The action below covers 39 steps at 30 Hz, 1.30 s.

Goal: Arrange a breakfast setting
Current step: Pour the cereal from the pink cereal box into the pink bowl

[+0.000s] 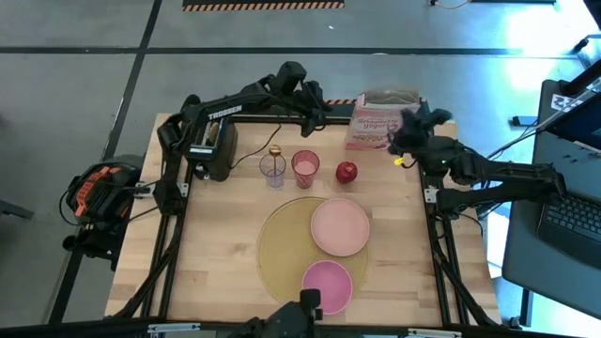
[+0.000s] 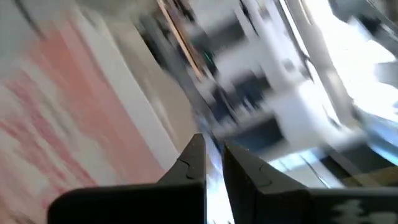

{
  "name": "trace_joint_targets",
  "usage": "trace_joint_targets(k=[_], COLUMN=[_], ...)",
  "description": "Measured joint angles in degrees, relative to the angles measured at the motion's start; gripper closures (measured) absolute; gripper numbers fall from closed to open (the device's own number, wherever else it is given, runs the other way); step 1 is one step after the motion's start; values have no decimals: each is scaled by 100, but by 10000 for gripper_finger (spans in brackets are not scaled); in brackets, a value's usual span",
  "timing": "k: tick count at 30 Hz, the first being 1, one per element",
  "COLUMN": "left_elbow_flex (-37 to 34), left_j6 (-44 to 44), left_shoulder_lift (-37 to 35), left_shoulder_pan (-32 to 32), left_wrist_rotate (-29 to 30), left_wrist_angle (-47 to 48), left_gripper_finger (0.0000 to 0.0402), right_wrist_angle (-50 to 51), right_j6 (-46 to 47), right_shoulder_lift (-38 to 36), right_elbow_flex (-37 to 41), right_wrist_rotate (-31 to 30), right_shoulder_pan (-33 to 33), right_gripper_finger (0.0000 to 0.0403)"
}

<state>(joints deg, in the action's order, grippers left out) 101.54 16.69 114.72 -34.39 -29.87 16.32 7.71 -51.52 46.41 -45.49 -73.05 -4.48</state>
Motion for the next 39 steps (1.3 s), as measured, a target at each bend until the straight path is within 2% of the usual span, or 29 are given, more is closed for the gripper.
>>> trace_joint_targets(k=[5, 11, 15, 19, 22, 24, 27, 28, 29, 31, 32, 35, 39], left_elbow_flex=[0, 2, 2, 2, 2, 2, 2, 2, 2, 2, 2, 2, 2], left_j6=[43, 48, 43, 44, 43, 39, 16, 3, -4, -4, -5, 7, 177], left_shoulder_lift=[7, 7, 7, 7, 7, 6, 7, 7, 5, 7, 7, 6, 7], left_shoulder_pan=[0, -9, -9, -9, -9, 6, 62, 85, 112, 172, 204, 278, 328], left_wrist_rotate=[64, 94, 184, 186, 188, 182, 184, 182, 182, 193, 208, 244, 798], left_wrist_angle=[-8, -22, -16, 136, 170, 165, 158, 128, 98, 58, 51, 35, 6], left_gripper_finger=[184, 184, 184, 184, 184, 184, 184, 184, 184, 184, 184, 184, 184], right_wrist_angle=[717, 1508, 2098, 2256, 1978, 1453, 845, 837, 948, 1504, 1887, 2824, 3866], right_j6=[385, 1142, 1929, 2962, 3239, 3338, 3140, 3125, 3244, 3976, 4510, 5745, 6438], right_shoulder_lift=[-157, -232, -297, -590, -859, -940, -967, -940, -899, -828, -824, -833, -833], right_elbow_flex=[7, 2, 6, 6, 6, 6, 1, -1, -1, 0, 5, 6, 94], right_wrist_rotate=[-941, -1600, -1459, -565, -453, -288, 669, 716, 490, -294, -430, -105, 114], right_shoulder_pan=[1, -4, -5, -124, -414, -616, -869, -945, -1044, -1247, -1340, -1680, -1986], right_gripper_finger=[379, 379, 379, 379, 379, 379, 379, 379, 379, 379, 379, 379, 379])
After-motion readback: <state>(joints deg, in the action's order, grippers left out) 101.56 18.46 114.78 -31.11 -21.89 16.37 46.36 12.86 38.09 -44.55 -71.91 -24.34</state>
